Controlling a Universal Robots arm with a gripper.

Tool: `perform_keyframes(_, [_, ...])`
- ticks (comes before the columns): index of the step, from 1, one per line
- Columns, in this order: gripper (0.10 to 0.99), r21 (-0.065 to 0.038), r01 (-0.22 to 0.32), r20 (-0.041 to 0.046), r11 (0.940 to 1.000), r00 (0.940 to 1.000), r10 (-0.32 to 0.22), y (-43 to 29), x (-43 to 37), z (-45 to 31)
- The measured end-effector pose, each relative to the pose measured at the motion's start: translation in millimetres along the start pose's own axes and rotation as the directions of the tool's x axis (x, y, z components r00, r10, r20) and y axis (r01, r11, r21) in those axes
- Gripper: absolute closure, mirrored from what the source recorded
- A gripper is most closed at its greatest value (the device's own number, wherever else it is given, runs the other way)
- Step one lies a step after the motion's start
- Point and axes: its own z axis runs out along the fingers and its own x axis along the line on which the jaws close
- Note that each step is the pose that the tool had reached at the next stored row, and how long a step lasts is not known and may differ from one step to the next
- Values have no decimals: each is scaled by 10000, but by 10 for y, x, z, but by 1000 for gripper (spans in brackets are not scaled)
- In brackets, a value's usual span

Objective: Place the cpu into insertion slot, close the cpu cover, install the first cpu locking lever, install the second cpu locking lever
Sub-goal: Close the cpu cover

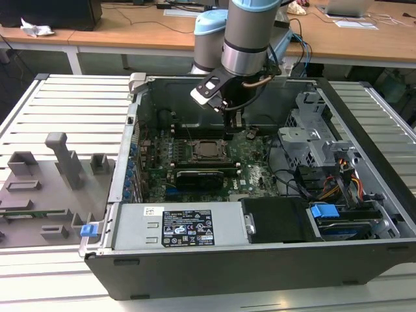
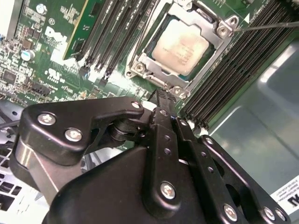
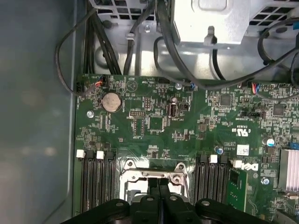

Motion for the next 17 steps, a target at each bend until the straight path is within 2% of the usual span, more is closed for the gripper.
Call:
perform_keyframes(4, [980, 4, -1, 0, 10000, 10000, 1, -71, 3, 8])
perform_keyframes(10, [980, 4, -1, -1, 10000, 10000, 1, -253, 11, 12])
perform_keyframes(14, [980, 5, 0, 0, 10000, 10000, 0, -325, 13, 13])
perform_keyframes(17, [980, 4, -1, 0, 10000, 10000, 1, -345, 14, 13])
